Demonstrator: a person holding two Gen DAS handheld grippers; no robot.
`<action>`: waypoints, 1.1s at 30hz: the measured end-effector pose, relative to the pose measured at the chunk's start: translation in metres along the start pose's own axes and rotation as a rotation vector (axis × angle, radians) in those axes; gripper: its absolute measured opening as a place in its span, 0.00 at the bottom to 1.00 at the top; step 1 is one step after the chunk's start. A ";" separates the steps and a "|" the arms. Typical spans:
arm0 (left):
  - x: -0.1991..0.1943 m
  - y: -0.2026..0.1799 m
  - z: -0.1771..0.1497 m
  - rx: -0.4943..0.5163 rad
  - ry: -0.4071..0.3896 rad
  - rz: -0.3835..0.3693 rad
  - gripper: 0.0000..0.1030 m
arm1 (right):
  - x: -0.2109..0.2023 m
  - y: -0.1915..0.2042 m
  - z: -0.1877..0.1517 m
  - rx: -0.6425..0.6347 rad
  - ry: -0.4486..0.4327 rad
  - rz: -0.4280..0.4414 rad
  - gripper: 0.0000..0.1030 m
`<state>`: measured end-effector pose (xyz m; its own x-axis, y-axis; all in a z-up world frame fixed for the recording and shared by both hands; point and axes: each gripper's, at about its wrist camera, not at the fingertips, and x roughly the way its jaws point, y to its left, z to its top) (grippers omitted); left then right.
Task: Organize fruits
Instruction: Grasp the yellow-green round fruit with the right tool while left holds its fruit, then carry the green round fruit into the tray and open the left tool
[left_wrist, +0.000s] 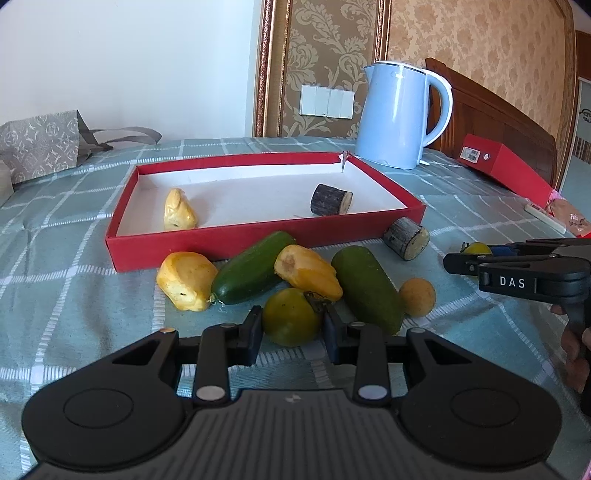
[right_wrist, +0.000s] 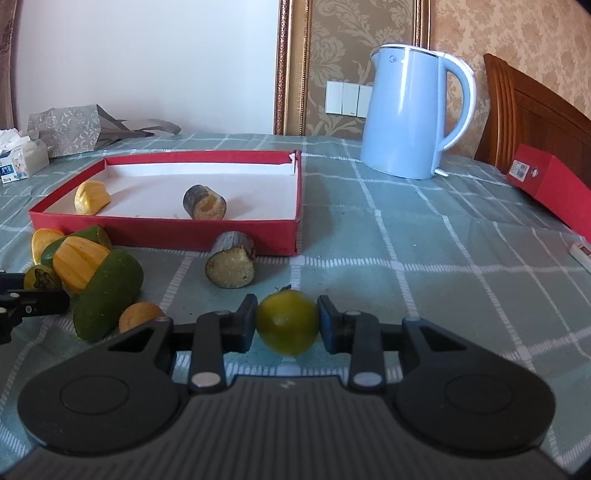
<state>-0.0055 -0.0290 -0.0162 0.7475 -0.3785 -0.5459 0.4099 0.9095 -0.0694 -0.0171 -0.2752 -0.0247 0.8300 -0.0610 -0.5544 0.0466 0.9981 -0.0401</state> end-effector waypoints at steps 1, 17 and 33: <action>0.001 0.000 0.000 -0.003 0.005 0.002 0.31 | 0.001 0.000 0.000 0.001 0.004 -0.001 0.32; -0.013 0.004 0.013 -0.027 0.046 -0.034 0.31 | 0.004 0.002 0.001 -0.005 0.019 -0.012 0.31; -0.027 -0.005 0.044 0.035 -0.027 0.032 0.31 | 0.003 0.002 0.000 -0.008 0.018 -0.004 0.31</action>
<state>-0.0046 -0.0311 0.0356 0.7739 -0.3545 -0.5247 0.4035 0.9147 -0.0228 -0.0143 -0.2735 -0.0265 0.8196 -0.0648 -0.5693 0.0449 0.9978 -0.0488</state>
